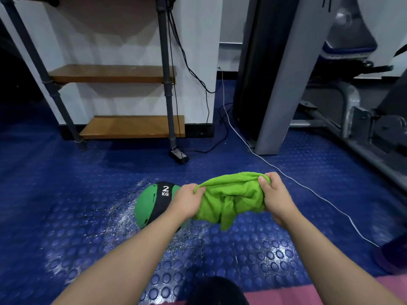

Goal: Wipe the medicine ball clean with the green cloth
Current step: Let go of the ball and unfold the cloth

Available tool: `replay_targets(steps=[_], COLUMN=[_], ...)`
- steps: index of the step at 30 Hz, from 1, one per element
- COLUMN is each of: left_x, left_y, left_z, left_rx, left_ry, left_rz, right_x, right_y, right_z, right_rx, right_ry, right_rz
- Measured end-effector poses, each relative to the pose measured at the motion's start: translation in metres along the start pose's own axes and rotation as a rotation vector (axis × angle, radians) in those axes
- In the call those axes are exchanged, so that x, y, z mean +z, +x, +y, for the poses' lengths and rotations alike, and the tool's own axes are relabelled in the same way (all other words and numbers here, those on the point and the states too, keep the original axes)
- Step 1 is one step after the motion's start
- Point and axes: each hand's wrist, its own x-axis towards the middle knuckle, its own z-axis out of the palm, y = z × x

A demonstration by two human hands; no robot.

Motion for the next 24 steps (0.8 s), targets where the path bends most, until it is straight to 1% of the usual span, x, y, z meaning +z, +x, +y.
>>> replay_targets(steps=[2, 4, 7, 9, 11, 13, 18, 22, 24], left_x=[0.012, 0.020, 0.021, 0.017, 0.011, 0.005, 0.000, 0.005, 0.008], left_y=[0.008, 0.017, 0.021, 0.025, 0.032, 0.037, 0.045, 0.044, 0.043], left_z=[0.002, -0.001, 0.004, 0.014, 0.020, 0.024, 0.034, 0.045, 0.051], left_rx=[0.010, -0.061, -0.163, -0.165, -0.148, -0.131, -0.059, -0.032, -0.038], left_ry=[-0.006, -0.126, -0.462, -0.663, -0.792, -0.815, -0.756, -0.695, -0.691], left_rz=[0.040, -0.005, -0.169, -0.188, -0.175, -0.167, -0.154, -0.174, -0.163], right_x=[-0.004, -0.010, -0.023, -0.029, -0.035, -0.041, -0.044, -0.029, -0.020], right_y=[0.008, 0.014, 0.021, 0.027, 0.033, 0.037, 0.046, 0.055, 0.060], right_z=[0.008, 0.016, 0.029, 0.041, 0.052, 0.061, 0.072, 0.077, 0.081], right_rx=[0.064, 0.142, 0.149, 0.159, 0.199, 0.242, 0.328, 0.466, 0.505], right_ry=[0.161, 0.301, 0.298, 0.306, 0.343, 0.353, 0.379, 0.449, 0.404], right_rz=[0.010, -0.052, -0.113, -0.107, -0.104, -0.093, -0.087, -0.022, 0.032])
